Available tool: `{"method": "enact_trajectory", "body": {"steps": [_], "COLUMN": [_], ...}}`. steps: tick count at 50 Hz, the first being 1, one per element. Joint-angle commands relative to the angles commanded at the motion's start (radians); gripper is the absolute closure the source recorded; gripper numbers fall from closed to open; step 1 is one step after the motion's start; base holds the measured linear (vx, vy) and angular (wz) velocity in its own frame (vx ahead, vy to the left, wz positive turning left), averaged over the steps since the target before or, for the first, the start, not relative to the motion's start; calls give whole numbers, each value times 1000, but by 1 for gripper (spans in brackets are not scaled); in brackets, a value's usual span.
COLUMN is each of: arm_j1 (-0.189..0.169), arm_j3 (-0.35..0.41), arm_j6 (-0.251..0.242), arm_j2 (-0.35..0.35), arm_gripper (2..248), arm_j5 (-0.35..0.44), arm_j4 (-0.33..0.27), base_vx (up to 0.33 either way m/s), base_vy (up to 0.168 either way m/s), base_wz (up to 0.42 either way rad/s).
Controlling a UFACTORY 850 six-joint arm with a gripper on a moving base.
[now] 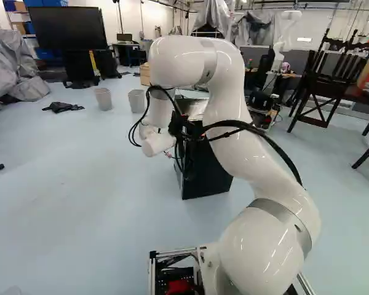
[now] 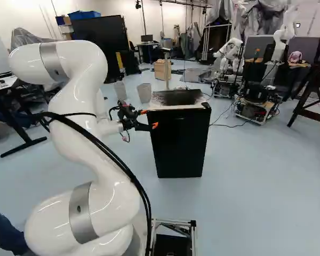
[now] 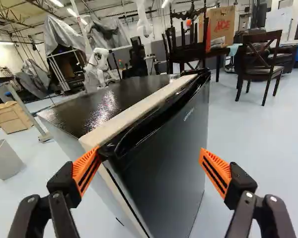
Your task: Grab a drink from the fridge
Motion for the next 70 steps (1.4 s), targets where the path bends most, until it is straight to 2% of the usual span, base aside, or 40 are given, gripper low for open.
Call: {"method": "enact_trajectory", "body": {"steps": [31,70], "arm_j1": [22,31], "arm_j3": [82,115], "arm_j6": [0,0], "arm_j2": [43,61], "arm_gripper": [3,3], "arm_j5": [0,0], "arm_j4": [0,0], "base_vx": [0,0], "base_vy": [0,0], "base_wz": [0,0]}}
